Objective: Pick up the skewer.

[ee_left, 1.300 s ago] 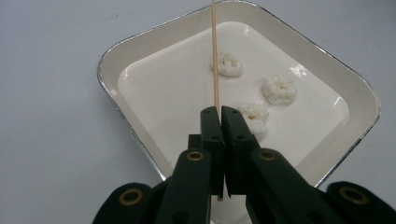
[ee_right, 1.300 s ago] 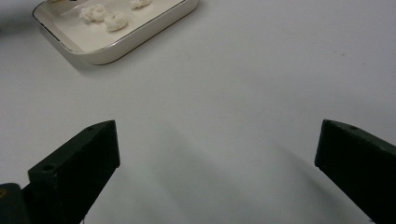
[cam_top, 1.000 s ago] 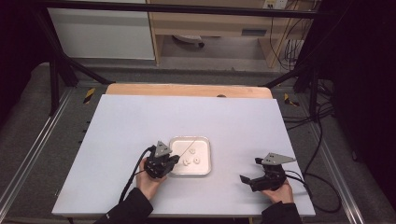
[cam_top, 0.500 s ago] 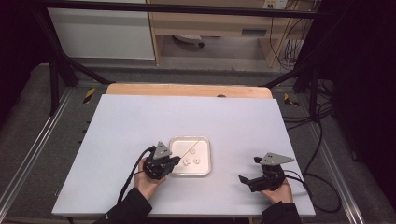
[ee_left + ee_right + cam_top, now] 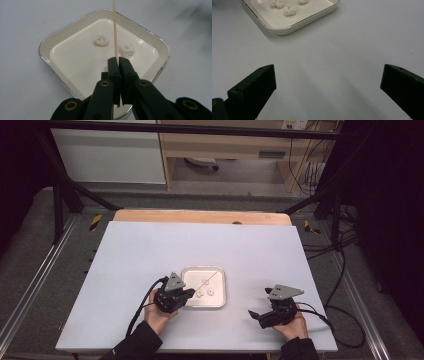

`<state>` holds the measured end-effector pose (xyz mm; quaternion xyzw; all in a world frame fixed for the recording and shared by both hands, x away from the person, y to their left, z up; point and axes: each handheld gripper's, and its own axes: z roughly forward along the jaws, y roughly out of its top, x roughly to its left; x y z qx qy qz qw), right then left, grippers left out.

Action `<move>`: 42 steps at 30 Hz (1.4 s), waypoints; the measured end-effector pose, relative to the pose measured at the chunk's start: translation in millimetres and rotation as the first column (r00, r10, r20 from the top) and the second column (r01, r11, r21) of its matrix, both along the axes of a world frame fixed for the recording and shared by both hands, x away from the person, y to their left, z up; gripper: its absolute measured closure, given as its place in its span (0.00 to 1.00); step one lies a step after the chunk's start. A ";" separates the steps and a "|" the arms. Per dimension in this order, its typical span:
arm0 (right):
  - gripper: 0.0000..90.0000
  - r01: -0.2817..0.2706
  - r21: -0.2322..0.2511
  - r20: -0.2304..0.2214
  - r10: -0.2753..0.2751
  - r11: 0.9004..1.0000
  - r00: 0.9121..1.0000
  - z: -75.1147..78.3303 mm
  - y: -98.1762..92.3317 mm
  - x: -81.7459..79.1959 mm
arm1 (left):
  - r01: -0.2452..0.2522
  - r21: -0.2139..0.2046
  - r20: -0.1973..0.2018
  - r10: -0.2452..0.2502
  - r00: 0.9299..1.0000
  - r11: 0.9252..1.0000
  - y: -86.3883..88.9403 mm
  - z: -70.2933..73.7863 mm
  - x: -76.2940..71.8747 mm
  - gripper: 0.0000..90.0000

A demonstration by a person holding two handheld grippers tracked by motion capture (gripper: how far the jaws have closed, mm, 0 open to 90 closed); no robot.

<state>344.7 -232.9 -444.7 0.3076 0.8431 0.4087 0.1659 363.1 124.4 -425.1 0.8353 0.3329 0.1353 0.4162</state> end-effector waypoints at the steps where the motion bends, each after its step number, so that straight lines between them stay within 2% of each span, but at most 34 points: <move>1: 0.01 -0.004 -0.006 0.003 0.004 1.000 1.000 0.2 1.6 -0.2 | 0.003 0.000 -0.001 -0.003 1.000 1.000 -0.5 0.2 -0.4 0.98; 12: 0.01 -0.041 -0.072 0.048 0.045 0.997 0.998 4.5 17.1 -3.2 | 0.037 0.006 -0.008 -0.036 0.999 0.999 -6.1 2.0 -3.3 0.98; 20: 0.01 -0.068 -0.137 0.090 0.080 0.988 0.993 8.8 28.5 -6.4 | 0.063 0.014 -0.007 -0.063 0.998 0.998 -10.0 4.1 -5.9 0.98; 23: 0.01 -0.078 -0.146 0.102 0.094 0.986 0.990 10.6 32.5 -7.4 | 0.070 0.016 -0.004 -0.070 0.998 0.997 -10.5 6.0 -6.7 0.98; 29: 0.02 -0.096 -0.198 0.125 0.122 0.976 0.985 13.6 42.3 -9.3 | 0.089 0.029 -0.002 -0.089 0.996 0.996 -13.6 7.9 -8.3 0.98; 31: 0.02 -0.102 -0.226 0.135 0.135 0.969 0.982 14.2 45.7 -9.0 | 0.097 0.036 -0.003 -0.097 0.995 0.995 -15.0 8.3 -8.8 0.98; 42: 0.05 -0.111 -0.293 0.182 0.169 0.950 0.969 17.2 54.5 -11.8 | 0.127 0.056 -0.006 -0.127 0.992 0.990 -23.4 10.2 -10.6 0.98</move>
